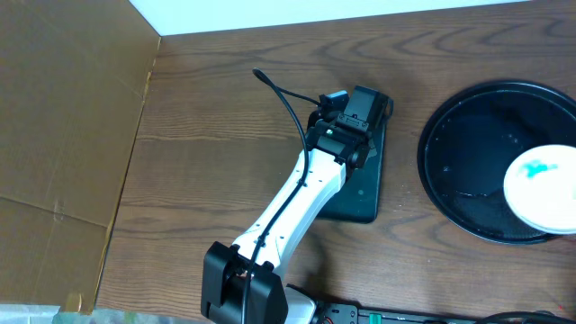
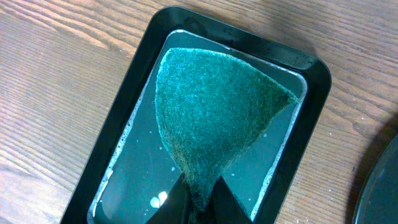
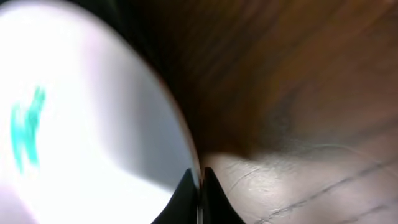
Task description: Clean dirty plates on tray and stack at the side
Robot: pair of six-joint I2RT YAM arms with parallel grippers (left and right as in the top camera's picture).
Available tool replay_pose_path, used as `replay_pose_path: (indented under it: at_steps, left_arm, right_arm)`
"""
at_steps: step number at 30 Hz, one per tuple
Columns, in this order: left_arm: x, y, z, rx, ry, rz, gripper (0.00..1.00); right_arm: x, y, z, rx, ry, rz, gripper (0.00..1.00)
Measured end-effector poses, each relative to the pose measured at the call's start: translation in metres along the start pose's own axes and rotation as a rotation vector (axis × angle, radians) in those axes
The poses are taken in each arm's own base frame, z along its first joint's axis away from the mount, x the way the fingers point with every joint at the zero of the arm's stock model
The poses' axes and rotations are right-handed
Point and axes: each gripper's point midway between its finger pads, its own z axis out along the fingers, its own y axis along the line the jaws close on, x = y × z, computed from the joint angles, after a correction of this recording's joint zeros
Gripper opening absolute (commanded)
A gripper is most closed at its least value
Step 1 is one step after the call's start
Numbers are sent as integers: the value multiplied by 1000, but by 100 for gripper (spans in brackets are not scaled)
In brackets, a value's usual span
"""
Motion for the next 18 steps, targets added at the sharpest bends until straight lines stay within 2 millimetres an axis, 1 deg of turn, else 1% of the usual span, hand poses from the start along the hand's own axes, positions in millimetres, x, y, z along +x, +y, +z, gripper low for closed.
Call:
replay_pose_path:
  at_steps: [7,10,14,16,18]
  left_arm:
    - [0,0,0,0,0,0,7]
    - [0,0,0,0,0,0,7]
    - [0,0,0,1,-1,-1,7]
    - [-1,-1,0,4,-5,-3,7]
    - [-2,-1,0,4,-6,-4,7]
  right_arm:
    - [2,13,1,-65,25,-37,1]
    - [-4,26,-4,-113,27,-64,1]
    - [-31,63,-23,-235,-40,-104,1]
    - [-48,85,-34,-307,-102,-140,1]
    - [-57,108,-43,-375,-161,-200,1]
